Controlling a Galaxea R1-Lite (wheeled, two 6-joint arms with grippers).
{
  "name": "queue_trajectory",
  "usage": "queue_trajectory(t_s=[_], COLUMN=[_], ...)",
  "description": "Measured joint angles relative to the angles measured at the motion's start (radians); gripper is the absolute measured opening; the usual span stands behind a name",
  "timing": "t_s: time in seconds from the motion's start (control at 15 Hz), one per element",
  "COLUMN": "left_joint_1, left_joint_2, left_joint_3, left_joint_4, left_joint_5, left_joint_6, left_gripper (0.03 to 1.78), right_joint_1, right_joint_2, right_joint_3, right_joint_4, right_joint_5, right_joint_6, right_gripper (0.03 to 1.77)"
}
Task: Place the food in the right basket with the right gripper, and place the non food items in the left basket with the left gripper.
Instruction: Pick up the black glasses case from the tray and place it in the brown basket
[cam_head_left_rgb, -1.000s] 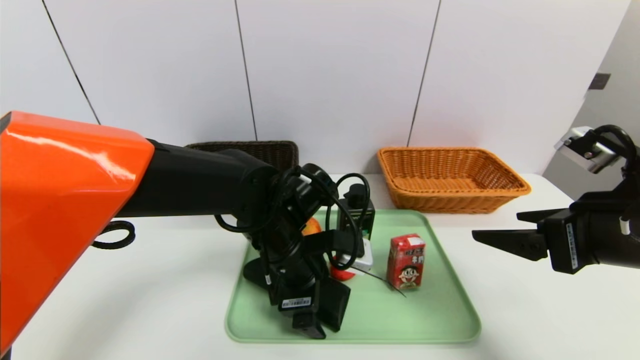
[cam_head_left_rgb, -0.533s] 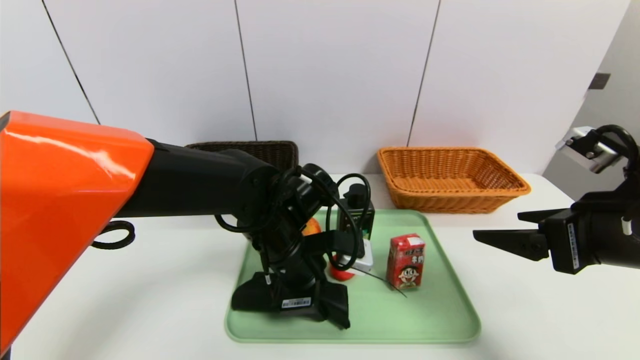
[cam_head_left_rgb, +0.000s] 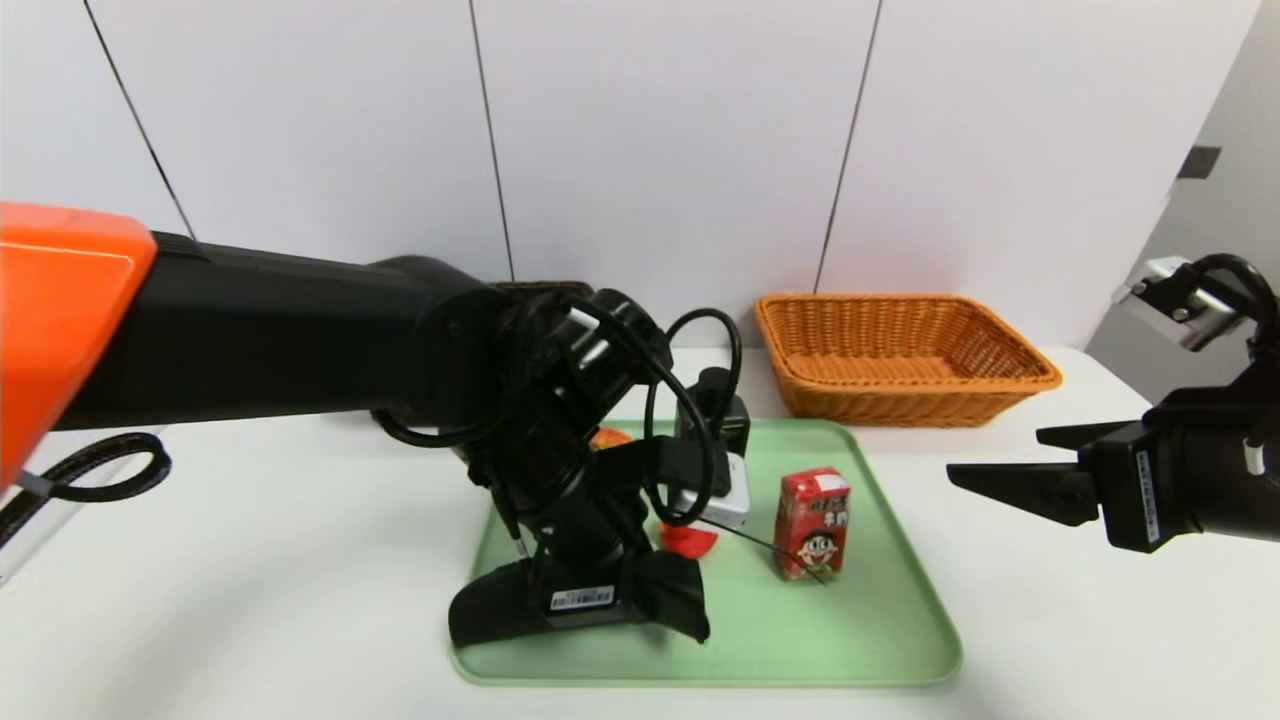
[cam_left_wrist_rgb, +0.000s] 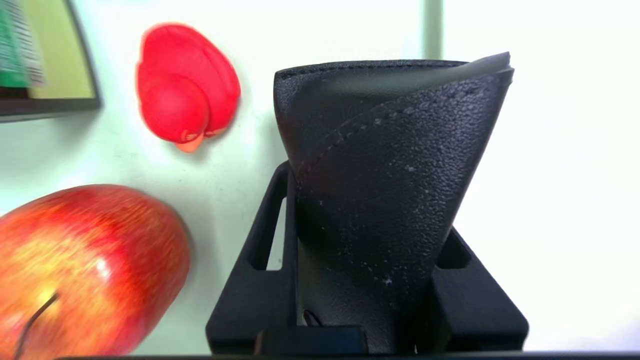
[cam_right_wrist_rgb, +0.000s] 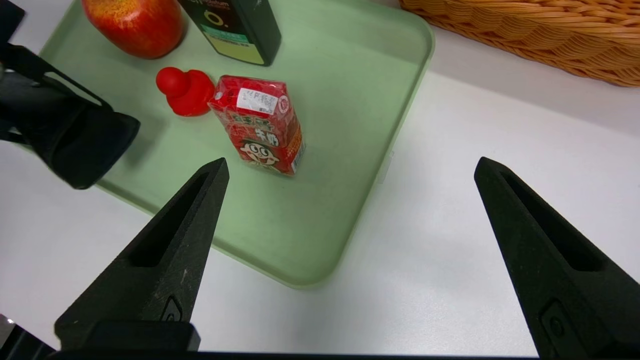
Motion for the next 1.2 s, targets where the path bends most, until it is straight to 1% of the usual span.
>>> queue_trajectory(t_s=[0.2,0.33,0.47,0.6,0.67,0.8,0.93,1.13,1.2], left_joint_1=[-0.033,-0.047,-0.047,0.001,0.042,0.147,0.263,0.415,0.452], left_joint_2=[-0.082,-0.136,-0.181,-0.220,-0.237,-0.264,-0.273,-0.226,-0.200], left_joint_3=[-0.015,-0.074,-0.155,-0.224,-0.241,-0.260,-0.281,-0.353,-0.371], left_joint_4=[0.019,0.067,0.092,0.095,0.094,0.092,0.091,0.082,0.059], left_joint_5=[0.000,-0.001,0.012,0.064,0.077,0.084,0.085,0.074,0.070], left_joint_6=[-0.074,-0.138,-0.236,-0.343,-0.366,-0.371,-0.340,-0.225,-0.187], left_gripper=[0.57,0.57,0.57,0.57,0.57,0.57,0.55,0.54,0.54], right_joint_1=[0.000,0.000,0.000,0.000,0.000,0.000,0.000,0.000,0.000], right_joint_2=[0.000,0.000,0.000,0.000,-0.002,-0.005,-0.005,-0.006,-0.006], right_joint_3=[0.000,0.000,0.000,-0.001,-0.001,-0.001,0.000,0.000,0.000], right_joint_4=[0.000,-0.001,-0.001,-0.001,0.000,0.000,0.000,-0.001,-0.001], right_joint_5=[0.000,0.000,-0.001,-0.003,-0.003,-0.003,-0.002,-0.002,-0.002], right_joint_6=[-0.001,-0.001,-0.001,-0.001,-0.001,-0.001,0.000,0.000,-0.002], right_gripper=[1.69,1.69,1.69,1.69,1.69,1.69,1.69,1.69,1.69])
